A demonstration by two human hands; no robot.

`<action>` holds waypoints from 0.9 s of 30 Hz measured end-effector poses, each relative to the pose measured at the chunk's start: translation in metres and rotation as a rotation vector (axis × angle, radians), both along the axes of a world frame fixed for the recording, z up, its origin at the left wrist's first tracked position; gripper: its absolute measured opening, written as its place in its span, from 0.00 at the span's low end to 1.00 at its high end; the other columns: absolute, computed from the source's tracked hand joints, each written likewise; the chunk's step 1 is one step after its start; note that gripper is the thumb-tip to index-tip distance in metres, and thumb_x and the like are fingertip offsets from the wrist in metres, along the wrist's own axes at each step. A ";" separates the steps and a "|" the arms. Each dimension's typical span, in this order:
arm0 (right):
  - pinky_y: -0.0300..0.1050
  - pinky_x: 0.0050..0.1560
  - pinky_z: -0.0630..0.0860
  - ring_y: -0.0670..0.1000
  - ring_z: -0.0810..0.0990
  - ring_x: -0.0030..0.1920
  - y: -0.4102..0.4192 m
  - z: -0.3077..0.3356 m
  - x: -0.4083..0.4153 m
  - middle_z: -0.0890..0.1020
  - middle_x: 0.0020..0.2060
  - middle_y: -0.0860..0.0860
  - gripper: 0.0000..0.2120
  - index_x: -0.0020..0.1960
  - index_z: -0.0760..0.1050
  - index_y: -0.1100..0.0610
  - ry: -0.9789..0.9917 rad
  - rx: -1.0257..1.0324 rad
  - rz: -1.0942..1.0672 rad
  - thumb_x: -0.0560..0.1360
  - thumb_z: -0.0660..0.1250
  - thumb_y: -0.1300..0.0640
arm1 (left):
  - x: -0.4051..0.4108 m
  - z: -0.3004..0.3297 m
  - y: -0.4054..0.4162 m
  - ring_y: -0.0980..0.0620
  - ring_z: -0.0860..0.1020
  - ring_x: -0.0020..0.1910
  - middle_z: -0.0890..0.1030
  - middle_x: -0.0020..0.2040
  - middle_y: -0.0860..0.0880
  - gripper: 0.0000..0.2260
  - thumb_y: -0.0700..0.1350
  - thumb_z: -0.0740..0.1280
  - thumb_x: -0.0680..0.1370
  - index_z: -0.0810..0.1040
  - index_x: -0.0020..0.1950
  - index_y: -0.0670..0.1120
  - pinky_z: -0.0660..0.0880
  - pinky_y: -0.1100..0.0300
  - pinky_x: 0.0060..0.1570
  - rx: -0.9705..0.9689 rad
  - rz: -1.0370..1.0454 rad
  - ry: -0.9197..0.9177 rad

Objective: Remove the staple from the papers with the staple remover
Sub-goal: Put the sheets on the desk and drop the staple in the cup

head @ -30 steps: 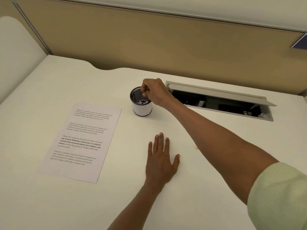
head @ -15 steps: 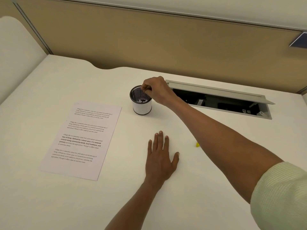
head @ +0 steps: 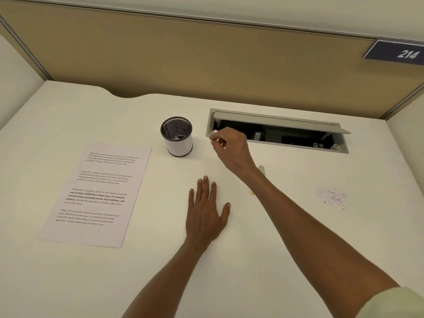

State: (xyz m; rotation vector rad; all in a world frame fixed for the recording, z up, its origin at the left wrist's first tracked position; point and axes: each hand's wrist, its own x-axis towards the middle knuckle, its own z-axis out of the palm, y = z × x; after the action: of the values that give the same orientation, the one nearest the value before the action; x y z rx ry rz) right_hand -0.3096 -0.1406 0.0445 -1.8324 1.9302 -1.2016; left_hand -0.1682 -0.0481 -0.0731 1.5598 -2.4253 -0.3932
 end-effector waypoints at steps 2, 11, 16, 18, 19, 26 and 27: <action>0.28 0.43 0.72 0.44 0.77 0.40 0.022 -0.009 -0.011 0.84 0.44 0.52 0.05 0.48 0.83 0.60 -0.012 0.027 -0.057 0.75 0.69 0.65 | 0.000 0.000 0.000 0.47 0.47 0.82 0.51 0.83 0.44 0.33 0.62 0.52 0.81 0.59 0.81 0.44 0.47 0.47 0.80 -0.001 -0.006 -0.009; 0.41 0.47 0.76 0.50 0.79 0.44 0.119 -0.048 -0.078 0.82 0.43 0.52 0.07 0.48 0.81 0.61 -0.017 0.016 -0.283 0.75 0.64 0.67 | 0.001 -0.004 -0.001 0.47 0.48 0.82 0.52 0.83 0.45 0.34 0.63 0.50 0.81 0.59 0.81 0.44 0.50 0.46 0.79 -0.003 -0.018 -0.018; 0.48 0.53 0.77 0.54 0.81 0.49 0.176 -0.066 -0.137 0.83 0.46 0.55 0.09 0.51 0.80 0.62 0.001 0.031 -0.548 0.75 0.63 0.69 | 0.002 -0.005 -0.002 0.48 0.49 0.82 0.52 0.83 0.45 0.34 0.64 0.50 0.81 0.59 0.81 0.44 0.49 0.46 0.79 -0.008 -0.022 -0.016; 0.48 0.56 0.76 0.57 0.81 0.51 0.194 -0.068 -0.162 0.83 0.48 0.57 0.10 0.53 0.80 0.64 0.021 0.052 -0.665 0.75 0.62 0.70 | 0.003 -0.005 -0.002 0.48 0.49 0.82 0.52 0.83 0.45 0.34 0.64 0.49 0.80 0.59 0.81 0.44 0.49 0.46 0.79 -0.007 -0.024 -0.023; 0.48 0.58 0.75 0.58 0.80 0.53 0.201 -0.069 -0.173 0.82 0.50 0.58 0.12 0.54 0.79 0.65 0.024 0.076 -0.730 0.76 0.61 0.70 | 0.003 -0.005 -0.002 0.48 0.49 0.82 0.52 0.83 0.45 0.35 0.64 0.49 0.80 0.59 0.81 0.44 0.50 0.46 0.79 -0.006 -0.025 -0.023; 0.52 0.73 0.59 0.61 0.63 0.73 0.232 -0.087 -0.223 0.66 0.73 0.63 0.23 0.74 0.59 0.68 -0.074 0.344 -0.819 0.81 0.56 0.61 | 0.003 -0.004 -0.003 0.48 0.49 0.82 0.52 0.83 0.45 0.36 0.65 0.48 0.80 0.59 0.80 0.44 0.50 0.45 0.79 0.001 -0.024 -0.011; 0.53 0.75 0.55 0.60 0.59 0.75 0.233 -0.093 -0.223 0.61 0.75 0.63 0.26 0.76 0.55 0.68 -0.058 0.403 -0.777 0.82 0.56 0.59 | 0.003 -0.004 -0.003 0.48 0.49 0.82 0.53 0.83 0.45 0.36 0.65 0.48 0.80 0.60 0.80 0.44 0.50 0.45 0.79 0.000 -0.023 -0.011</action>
State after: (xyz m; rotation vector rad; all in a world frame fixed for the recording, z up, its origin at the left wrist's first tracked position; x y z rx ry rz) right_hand -0.5328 0.0923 -0.0482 -0.8480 2.7000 -0.8965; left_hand -0.1653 -0.0509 -0.0775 1.5396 -2.4536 -0.3903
